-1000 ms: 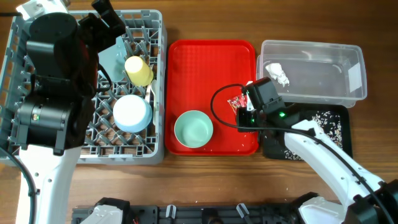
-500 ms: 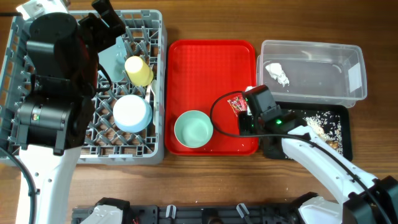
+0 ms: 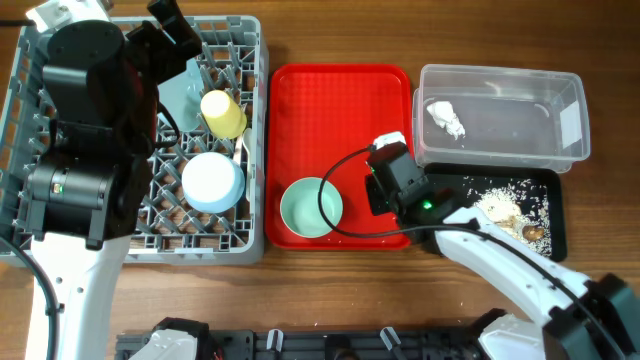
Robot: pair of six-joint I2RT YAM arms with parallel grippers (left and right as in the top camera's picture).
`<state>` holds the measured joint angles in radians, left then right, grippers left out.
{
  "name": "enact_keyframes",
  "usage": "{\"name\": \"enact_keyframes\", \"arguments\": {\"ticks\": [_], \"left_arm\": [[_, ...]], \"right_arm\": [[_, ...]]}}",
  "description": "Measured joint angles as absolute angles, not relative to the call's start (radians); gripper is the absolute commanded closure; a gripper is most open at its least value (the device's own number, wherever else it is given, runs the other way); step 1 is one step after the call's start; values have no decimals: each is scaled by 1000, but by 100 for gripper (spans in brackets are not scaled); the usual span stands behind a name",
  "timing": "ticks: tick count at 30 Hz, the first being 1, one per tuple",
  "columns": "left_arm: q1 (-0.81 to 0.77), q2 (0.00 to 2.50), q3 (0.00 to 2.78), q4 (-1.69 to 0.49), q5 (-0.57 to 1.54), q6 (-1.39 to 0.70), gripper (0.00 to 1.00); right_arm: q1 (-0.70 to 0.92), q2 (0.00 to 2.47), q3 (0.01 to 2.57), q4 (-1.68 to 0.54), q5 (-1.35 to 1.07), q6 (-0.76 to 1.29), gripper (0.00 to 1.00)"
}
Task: Sort waste into correct bins and load items into the dishwasher rack
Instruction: 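Move the right gripper to the red snack wrapper and grasp it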
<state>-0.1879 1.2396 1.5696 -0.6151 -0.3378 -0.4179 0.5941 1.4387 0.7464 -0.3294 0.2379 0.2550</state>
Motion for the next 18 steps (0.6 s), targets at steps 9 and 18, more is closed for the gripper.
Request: {"name": "enact_keyframes", "arguments": {"ticks": [9, 18], "left_arm": [[-188, 1240, 1570, -615, -338, -418, 0], [-188, 1240, 1570, -614, -337, -418, 0]], "right_arm": [[595, 1625, 746, -252, 277, 220, 37], [595, 1625, 746, -213, 211, 213, 37]]}}
